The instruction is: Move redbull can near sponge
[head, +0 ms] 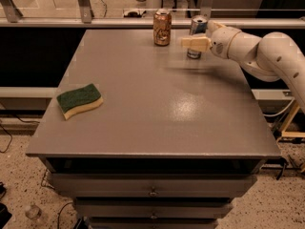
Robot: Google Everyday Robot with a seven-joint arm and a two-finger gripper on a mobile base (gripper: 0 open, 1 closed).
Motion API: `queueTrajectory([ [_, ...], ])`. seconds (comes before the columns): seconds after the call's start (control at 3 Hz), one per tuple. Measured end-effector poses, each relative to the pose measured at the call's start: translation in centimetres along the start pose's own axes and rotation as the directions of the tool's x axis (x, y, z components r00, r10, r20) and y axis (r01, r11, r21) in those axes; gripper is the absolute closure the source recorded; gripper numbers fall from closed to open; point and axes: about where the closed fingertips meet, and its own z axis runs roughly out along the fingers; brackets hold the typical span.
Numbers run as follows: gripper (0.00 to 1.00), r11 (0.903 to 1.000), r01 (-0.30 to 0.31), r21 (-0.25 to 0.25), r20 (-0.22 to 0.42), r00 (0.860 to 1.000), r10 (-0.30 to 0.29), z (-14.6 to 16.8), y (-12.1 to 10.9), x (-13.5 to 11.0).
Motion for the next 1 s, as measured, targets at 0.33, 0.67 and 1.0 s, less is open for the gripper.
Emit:
queueTrajectory([
  [0.33,0.39,0.9997,-0.025,-0.007,0.033,0.999,0.026,0.95,0.35,0.49],
  [0.67,0.62,0.9996,-0.027,-0.012,0.035,0.999,0.027,1.23,0.61,0.48],
  [1.0,0.85,0.9995,-0.027,-0.016,0.035,0.999,0.028,1.46,0.83,0.48],
])
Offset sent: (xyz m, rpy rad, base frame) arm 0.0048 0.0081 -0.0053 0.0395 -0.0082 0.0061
